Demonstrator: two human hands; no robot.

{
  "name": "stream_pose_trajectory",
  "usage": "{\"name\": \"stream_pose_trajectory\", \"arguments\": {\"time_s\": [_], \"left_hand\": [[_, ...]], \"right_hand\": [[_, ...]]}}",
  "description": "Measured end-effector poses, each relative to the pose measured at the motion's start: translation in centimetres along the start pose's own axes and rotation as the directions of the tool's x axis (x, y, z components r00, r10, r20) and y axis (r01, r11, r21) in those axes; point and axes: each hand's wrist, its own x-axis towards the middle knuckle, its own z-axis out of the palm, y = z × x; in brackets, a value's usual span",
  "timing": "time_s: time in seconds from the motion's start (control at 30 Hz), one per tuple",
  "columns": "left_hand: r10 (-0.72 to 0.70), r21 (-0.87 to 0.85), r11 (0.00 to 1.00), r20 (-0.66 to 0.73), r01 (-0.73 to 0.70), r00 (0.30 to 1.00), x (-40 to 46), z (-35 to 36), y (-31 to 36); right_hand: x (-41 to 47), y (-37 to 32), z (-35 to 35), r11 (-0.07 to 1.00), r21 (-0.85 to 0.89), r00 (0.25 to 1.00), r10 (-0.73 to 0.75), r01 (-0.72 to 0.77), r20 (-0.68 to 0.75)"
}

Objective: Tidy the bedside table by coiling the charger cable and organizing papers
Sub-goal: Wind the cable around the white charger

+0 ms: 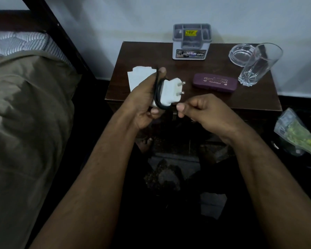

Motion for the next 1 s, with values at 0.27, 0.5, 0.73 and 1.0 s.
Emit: {"name": "stream_pose_trajectory", "arguments": {"time_s": [0.27, 0.5, 0.73, 1.0], "left_hand": [[0.092, 0.491, 0.856, 0.164, -0.162, 0.982, 0.0, 0.1, -2.0], [0.572, 0.928, 0.272, 0.057, -0.255, 0.818, -0.1, 1.6, -2.6], [0.761, 0.878, 0.442, -0.258, -0.185, 0.596, 0.5, 1.2, -1.9], [0.353, 0.046, 0.913, -0.589, -0.405, 0.727, 1.0, -0.2, -0.4]], "right_hand": [[0.6, 0.5, -0.4, 0.921, -0.384, 0.945, -0.066, -0.065, -0.319], [1.0, -0.2, 1.4, 1.0, -0.031, 0.901, -0.017, 0.003, -0.433], [-0.1, -2.4, 3.3, 0.96, -0.016, 0.921, -0.273, 0.28, -0.278], [-0.4, -1.5, 3.5, 0.937, -0.148, 0.939, -0.287, 0.317, 0.191]]}}
